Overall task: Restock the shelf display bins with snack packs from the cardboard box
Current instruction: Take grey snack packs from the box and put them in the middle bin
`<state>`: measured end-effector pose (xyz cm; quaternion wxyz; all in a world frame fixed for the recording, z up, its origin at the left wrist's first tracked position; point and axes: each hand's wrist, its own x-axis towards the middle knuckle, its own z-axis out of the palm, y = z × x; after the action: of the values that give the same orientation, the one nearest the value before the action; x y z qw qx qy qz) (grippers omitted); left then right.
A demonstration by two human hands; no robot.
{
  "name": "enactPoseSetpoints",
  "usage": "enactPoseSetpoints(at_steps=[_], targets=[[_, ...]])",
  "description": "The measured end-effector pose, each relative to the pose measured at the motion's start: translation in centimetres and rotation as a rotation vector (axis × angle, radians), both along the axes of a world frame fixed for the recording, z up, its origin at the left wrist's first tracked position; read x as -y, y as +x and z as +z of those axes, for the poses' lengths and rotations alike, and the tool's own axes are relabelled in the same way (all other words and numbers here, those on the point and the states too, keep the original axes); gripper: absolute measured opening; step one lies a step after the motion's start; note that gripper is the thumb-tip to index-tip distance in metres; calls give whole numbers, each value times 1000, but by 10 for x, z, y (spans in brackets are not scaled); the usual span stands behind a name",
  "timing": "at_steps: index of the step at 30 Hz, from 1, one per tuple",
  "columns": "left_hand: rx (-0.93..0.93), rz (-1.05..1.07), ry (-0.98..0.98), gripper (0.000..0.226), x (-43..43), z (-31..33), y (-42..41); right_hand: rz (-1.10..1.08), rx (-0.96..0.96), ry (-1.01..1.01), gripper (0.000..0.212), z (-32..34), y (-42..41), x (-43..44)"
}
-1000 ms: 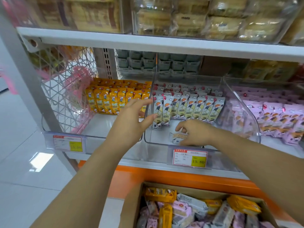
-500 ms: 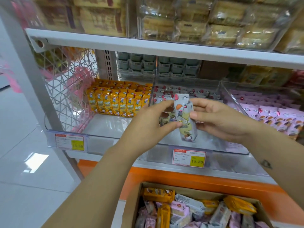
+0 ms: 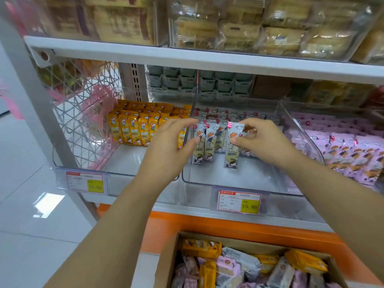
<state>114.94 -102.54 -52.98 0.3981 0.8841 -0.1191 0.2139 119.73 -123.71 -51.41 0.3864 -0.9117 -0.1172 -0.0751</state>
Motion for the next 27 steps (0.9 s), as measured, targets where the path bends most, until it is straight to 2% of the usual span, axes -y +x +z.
enactPoseSetpoints(at_steps=[3, 7, 12, 17, 19, 23, 27], targets=[[-37, 36, 12, 31, -6, -5, 7, -66, 4, -190, 52, -15, 24, -4], [-47, 11, -9, 28, -4, -8, 9, -85, 0, -251, 57, -24, 44, -13], [-61, -3, -43, 26, -4, -7, 10, -109, 83, -194, 44, -33, 51, -20], [-57, -8, -42, 26, -4, -7, 8, -113, 70, -130, 32, -28, 39, -8], [-42, -11, -35, 26, -4, -7, 8, 5, -50, -199, 23, -22, 25, 1], [-31, -1, -23, 25, -2, -9, 8, 378, -531, -546, 26, -22, 2, 7], [-36, 14, -8, 26, -1, -9, 6, 423, -599, -673, 23, -25, -1, -2]])
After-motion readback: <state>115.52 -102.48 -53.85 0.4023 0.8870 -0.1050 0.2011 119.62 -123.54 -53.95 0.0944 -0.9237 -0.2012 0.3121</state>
